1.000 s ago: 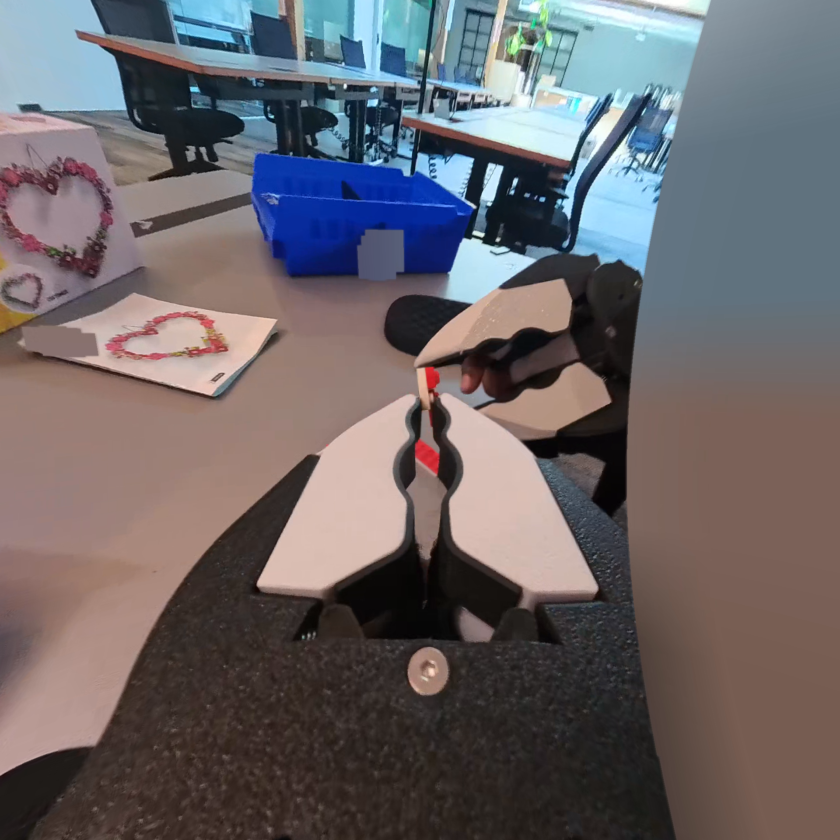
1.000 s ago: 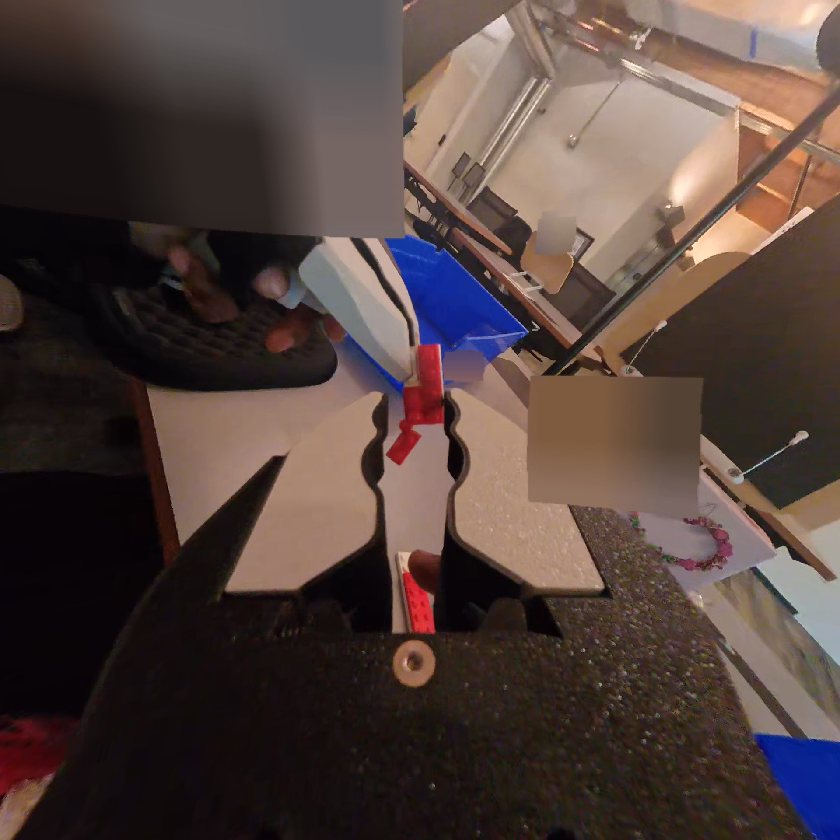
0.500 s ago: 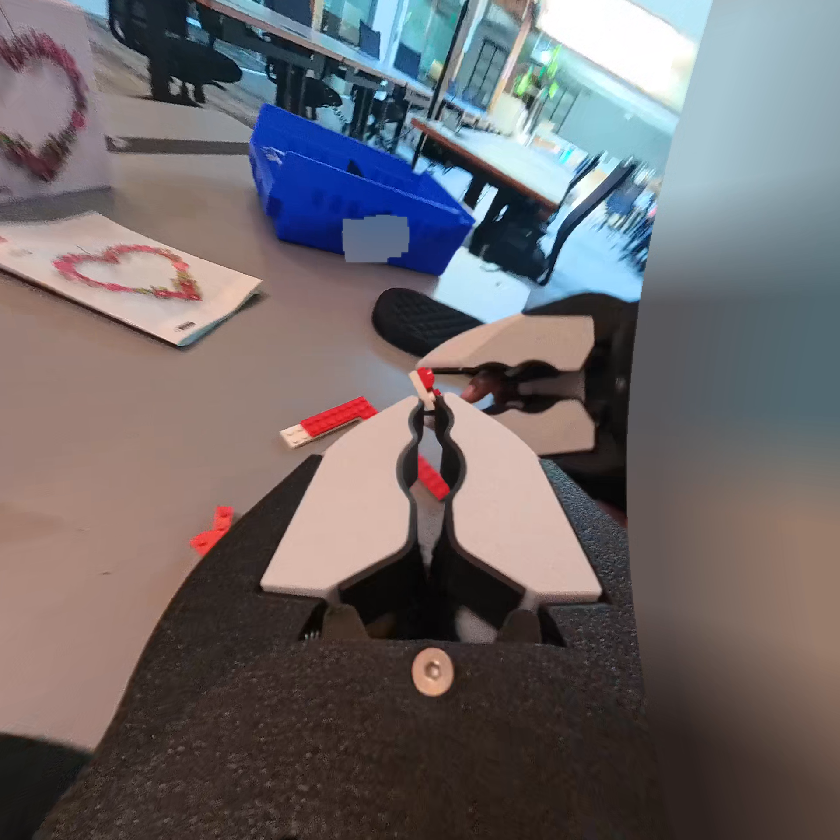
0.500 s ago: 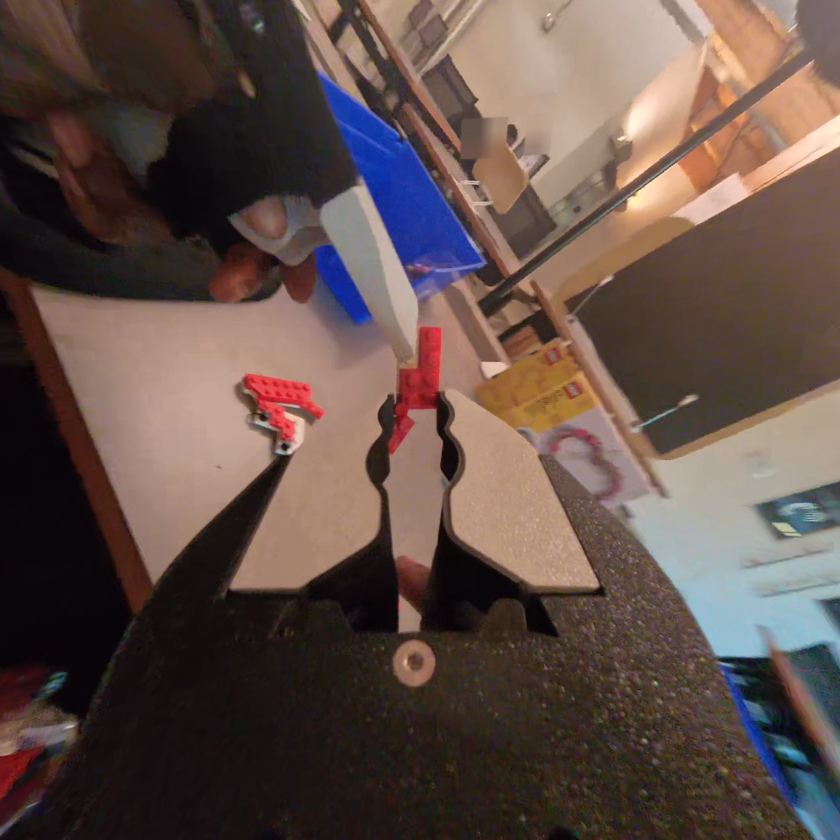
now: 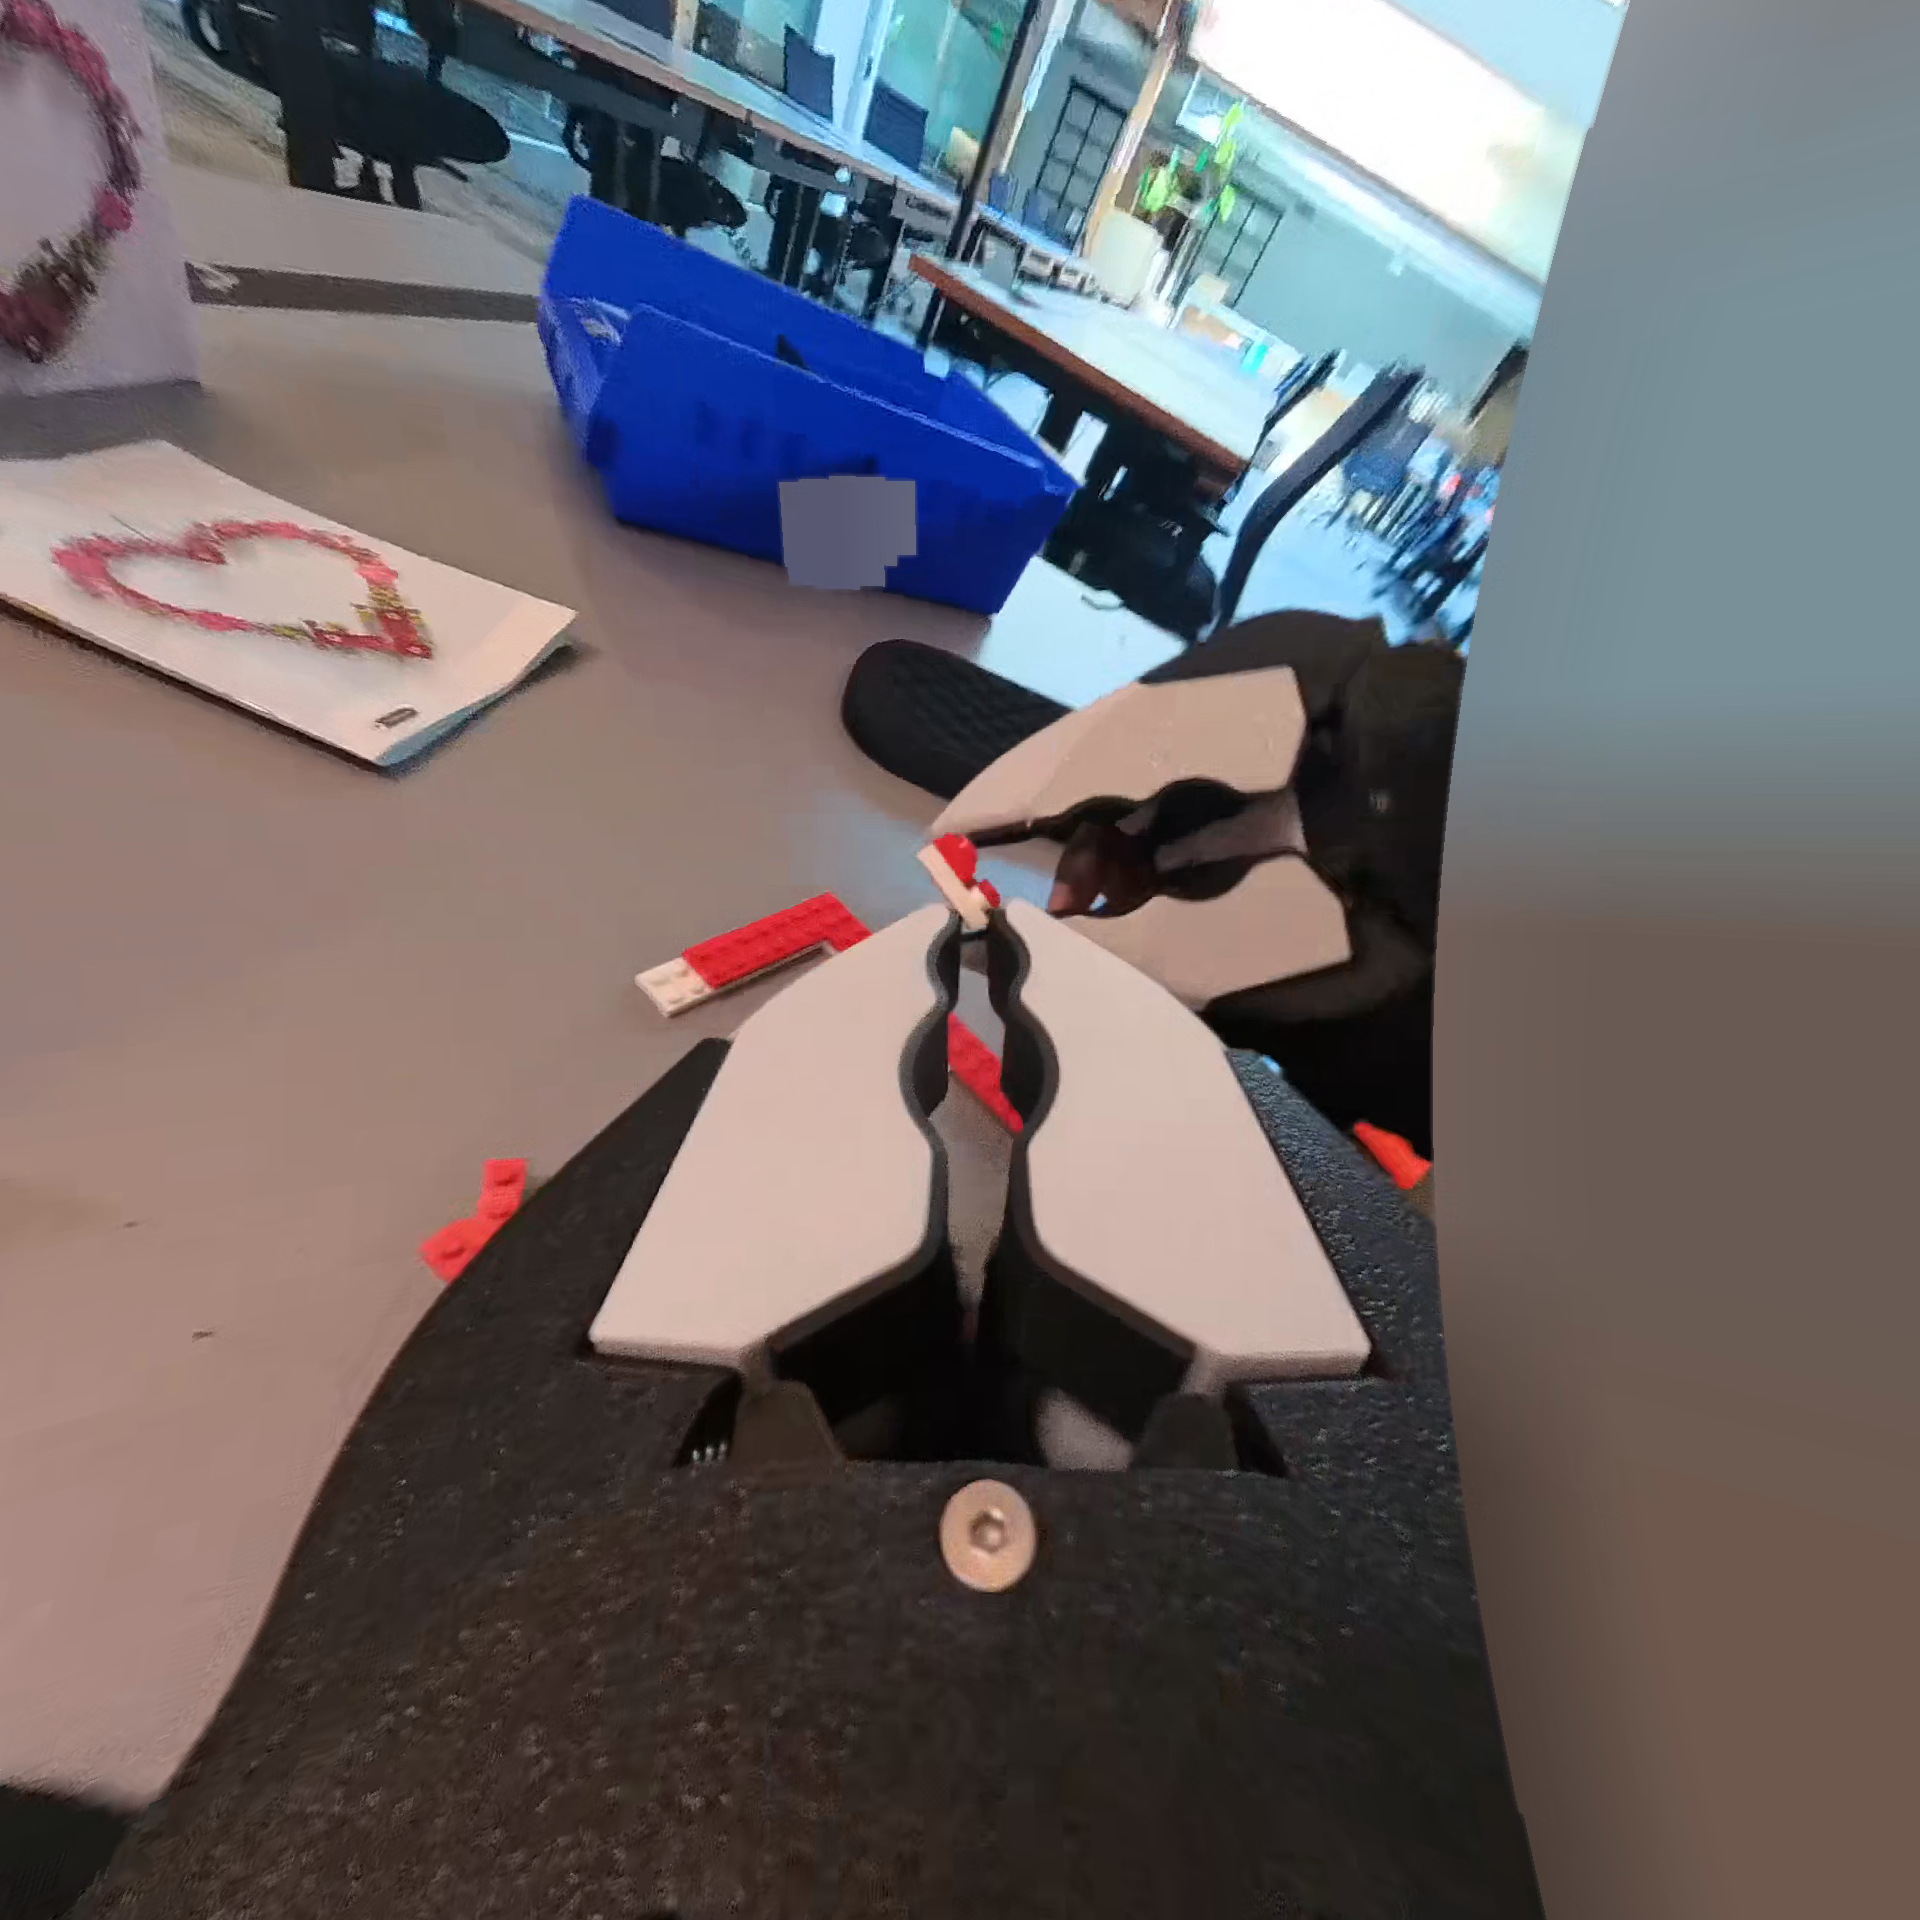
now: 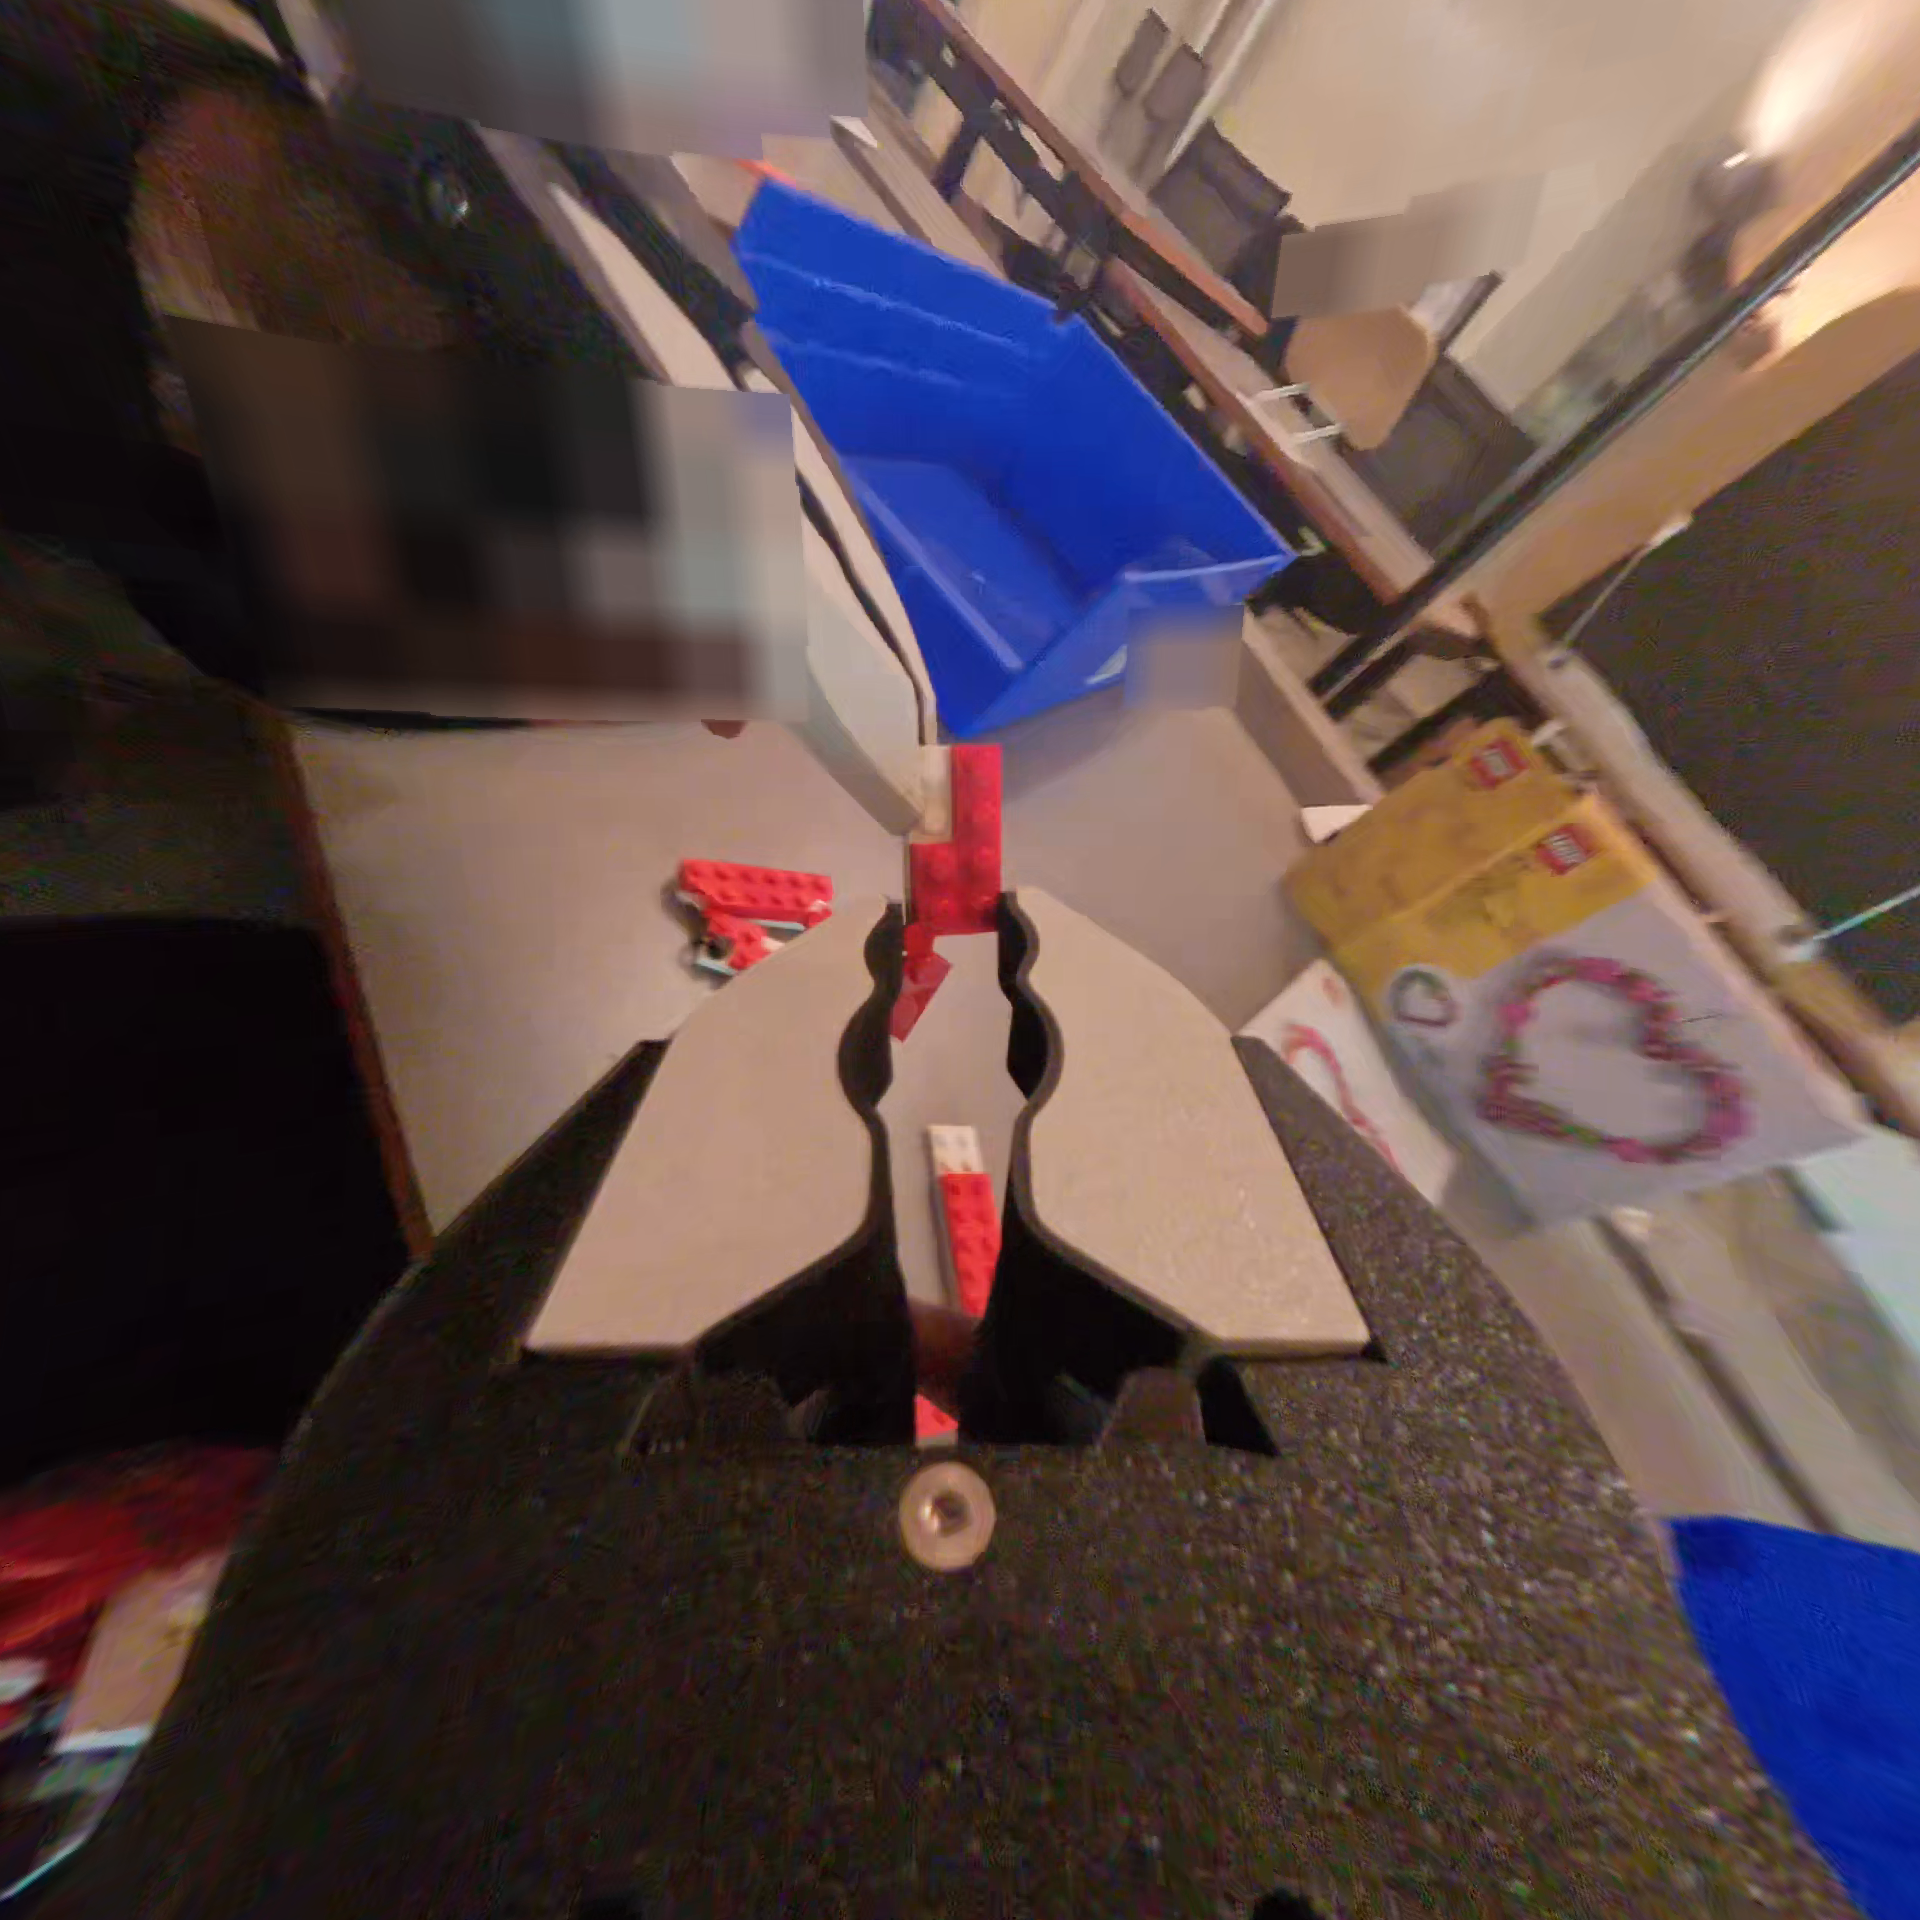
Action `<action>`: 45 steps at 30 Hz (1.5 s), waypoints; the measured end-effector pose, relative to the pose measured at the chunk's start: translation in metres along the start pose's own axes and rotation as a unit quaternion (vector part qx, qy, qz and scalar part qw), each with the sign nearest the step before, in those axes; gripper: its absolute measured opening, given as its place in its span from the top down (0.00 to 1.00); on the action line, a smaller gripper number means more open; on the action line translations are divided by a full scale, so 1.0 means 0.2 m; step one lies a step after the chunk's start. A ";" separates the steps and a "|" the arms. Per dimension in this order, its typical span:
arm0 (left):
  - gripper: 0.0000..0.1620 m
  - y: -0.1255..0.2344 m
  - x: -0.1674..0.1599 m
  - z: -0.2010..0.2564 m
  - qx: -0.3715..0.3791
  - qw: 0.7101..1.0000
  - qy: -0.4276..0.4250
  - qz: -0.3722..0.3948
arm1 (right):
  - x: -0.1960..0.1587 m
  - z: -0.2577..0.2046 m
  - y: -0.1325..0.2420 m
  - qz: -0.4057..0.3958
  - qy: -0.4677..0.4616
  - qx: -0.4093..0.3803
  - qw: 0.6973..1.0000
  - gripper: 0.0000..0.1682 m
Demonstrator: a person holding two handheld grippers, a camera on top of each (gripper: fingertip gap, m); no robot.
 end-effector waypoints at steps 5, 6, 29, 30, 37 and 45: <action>0.96 -0.01 0.01 -0.01 -0.011 0.999 0.033 0.024 | 0.04 -0.02 0.00 -0.028 0.129 -0.074 0.988 0.90; 0.96 -0.01 0.01 -0.01 -0.014 0.999 0.042 0.031 | 0.04 -0.03 0.00 -0.030 0.141 -0.078 0.986 0.90; 0.97 -0.01 -0.03 -0.02 0.044 0.995 0.087 0.014 | -0.01 -0.06 0.03 -0.034 0.169 -0.077 0.982 0.96; 0.97 0.00 -0.02 -0.03 0.069 0.996 0.056 0.017 | 0.00 -0.06 0.04 -0.011 0.115 -0.039 0.993 0.97; 0.97 0.05 0.02 -0.05 0.027 0.994 0.102 0.032 | -0.07 0.02 0.02 0.025 -0.107 0.062 0.992 0.96; 0.97 0.07 -0.02 -0.16 0.063 0.994 0.089 0.022 | -0.06 -0.16 0.17 0.029 -0.032 0.234 0.971 0.96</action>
Point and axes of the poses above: each gripper's, where its closed fingertips meet, y back along the fingers, x out of its top, z = x × y across the jaws, the point moved 6 cm from there along y, back along the fingers, and after that the axes turned 2 degrees about y, right-handed, at the moved point
